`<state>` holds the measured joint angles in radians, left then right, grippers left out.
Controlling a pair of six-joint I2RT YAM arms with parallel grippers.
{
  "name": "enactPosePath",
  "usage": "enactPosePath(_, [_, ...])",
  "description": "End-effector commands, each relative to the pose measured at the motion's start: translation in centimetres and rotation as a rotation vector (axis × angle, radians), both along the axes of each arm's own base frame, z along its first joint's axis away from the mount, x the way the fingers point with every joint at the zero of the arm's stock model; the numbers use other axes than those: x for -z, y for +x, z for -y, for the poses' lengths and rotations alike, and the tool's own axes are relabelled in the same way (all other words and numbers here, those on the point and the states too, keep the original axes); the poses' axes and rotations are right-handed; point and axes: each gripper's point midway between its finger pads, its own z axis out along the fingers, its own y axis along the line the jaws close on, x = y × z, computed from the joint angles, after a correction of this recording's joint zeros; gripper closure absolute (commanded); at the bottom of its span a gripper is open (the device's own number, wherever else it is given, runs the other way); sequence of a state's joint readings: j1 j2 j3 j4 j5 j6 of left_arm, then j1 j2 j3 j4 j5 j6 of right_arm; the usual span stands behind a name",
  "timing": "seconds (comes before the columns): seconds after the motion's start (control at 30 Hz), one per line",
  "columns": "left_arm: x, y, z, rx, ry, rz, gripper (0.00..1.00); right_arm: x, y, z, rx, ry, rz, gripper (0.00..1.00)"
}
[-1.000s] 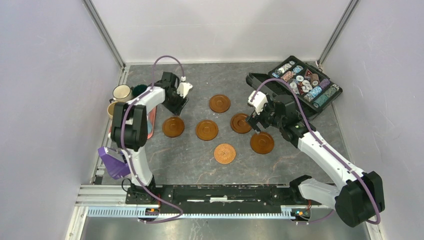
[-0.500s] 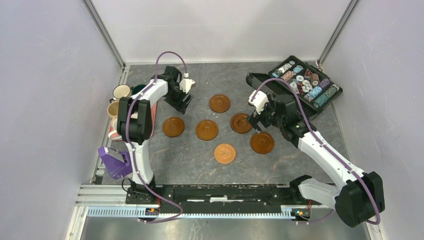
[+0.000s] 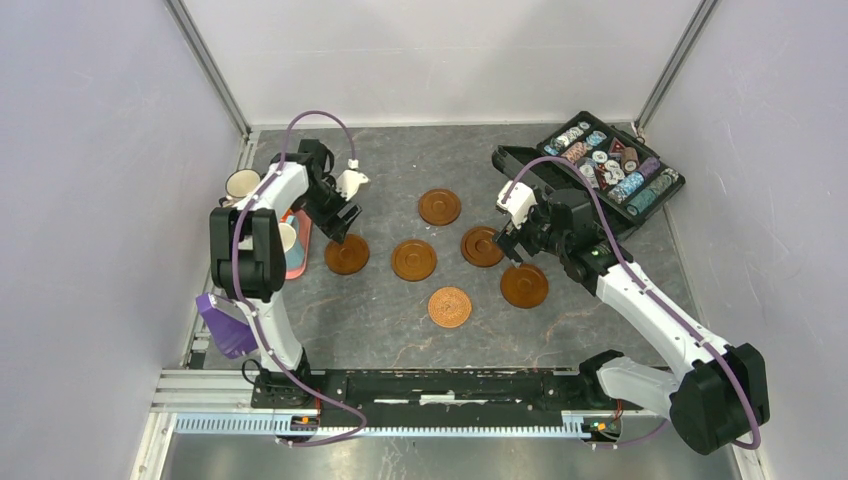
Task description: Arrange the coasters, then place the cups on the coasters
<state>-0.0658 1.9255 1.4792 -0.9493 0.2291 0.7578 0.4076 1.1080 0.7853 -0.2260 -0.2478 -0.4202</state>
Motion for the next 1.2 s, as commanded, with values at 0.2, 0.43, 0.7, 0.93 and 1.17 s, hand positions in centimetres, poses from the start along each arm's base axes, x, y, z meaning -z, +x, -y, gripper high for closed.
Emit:
enactPosePath(0.2, [2.6,-0.1,1.2,0.092,0.046,0.031,0.16,-1.3,0.5,0.0,0.000,0.016,0.051,0.02])
enactPosePath(0.43, [4.0,0.2,2.6,0.104,0.101,0.078,0.24,-1.0,0.7,0.2,0.013,0.008,0.053,0.02])
enactPosePath(0.7, [3.1,4.2,4.5,-0.044,0.052,0.135,0.40,-1.3,0.9,0.3,0.015,0.008,0.060,0.02])
enactPosePath(0.93, [2.8,7.7,5.8,-0.145,0.008,0.156,0.41,-1.0,0.8,0.4,0.019,0.007,0.053,0.02])
enactPosePath(1.17, [3.0,10.1,5.6,-0.207,0.038,0.168,0.41,-1.2,1.0,0.5,0.022,0.008,0.056,0.02])
